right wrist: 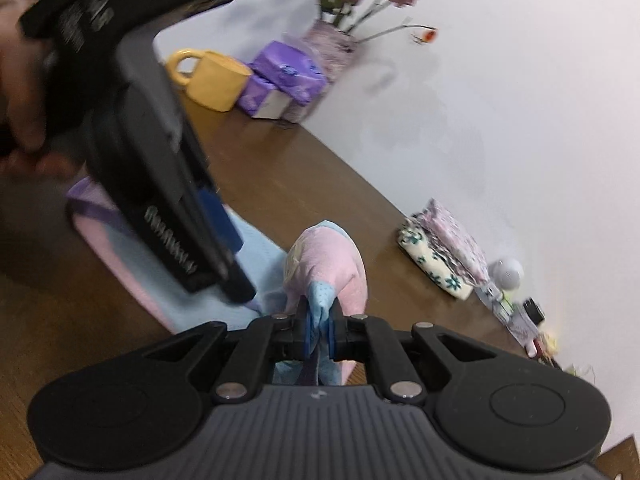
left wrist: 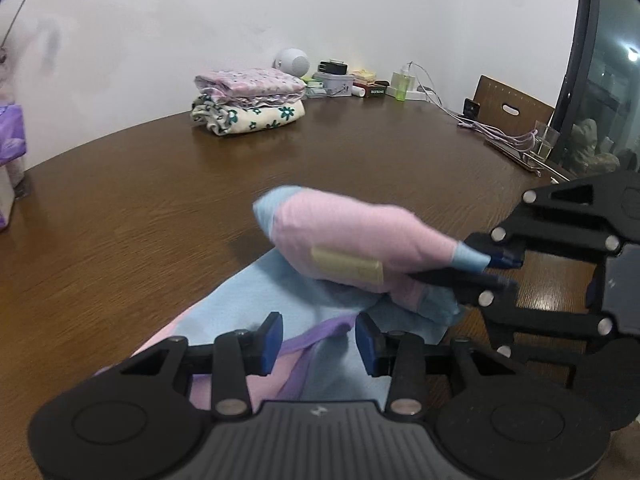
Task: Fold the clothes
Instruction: 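Lift the held garment end and fold it over with the right tool, then open the right tool and release the folded garment end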
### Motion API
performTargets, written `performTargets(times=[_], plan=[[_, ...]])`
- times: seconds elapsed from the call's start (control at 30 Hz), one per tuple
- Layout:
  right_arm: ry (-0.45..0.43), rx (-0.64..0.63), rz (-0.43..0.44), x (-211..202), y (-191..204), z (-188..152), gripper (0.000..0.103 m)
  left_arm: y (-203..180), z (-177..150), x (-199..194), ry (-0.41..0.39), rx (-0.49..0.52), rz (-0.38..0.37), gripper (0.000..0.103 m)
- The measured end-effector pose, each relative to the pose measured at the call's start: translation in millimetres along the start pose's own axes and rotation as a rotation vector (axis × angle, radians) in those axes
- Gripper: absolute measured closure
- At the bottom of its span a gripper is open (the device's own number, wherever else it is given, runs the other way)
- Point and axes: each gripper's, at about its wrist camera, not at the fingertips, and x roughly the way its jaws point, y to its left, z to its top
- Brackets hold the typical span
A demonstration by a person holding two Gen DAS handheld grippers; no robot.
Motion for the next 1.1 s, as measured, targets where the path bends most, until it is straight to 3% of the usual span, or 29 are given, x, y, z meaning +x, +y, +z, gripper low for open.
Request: performTargets(times=[0.27, 0.7, 0.93, 1.1], plan=[[0.013, -0.117, 0.047, 7.2, 28.8, 1.8, 0.096, 7.9, -10.2, -7.0, 0.022, -0.001, 0.012, 0.064], [0.027, -0.202, 0.086, 11.3, 46.0, -1.5, 0.095, 22.3, -22.5, -18.9, 0.025, -0.049, 0.024, 0.064], [-0.043, -0.227, 0.02, 4.3, 49.4, -0.3, 0.096, 22.5, -25.1, -21.8, 0.029, -0.041, 0.045, 0.064], [-0.042, -0.278, 0.072, 5.6, 55.3, -3.1, 0.096, 18.3, -25.6, -19.9, 0.027, -0.01, 0.058, 0.064]])
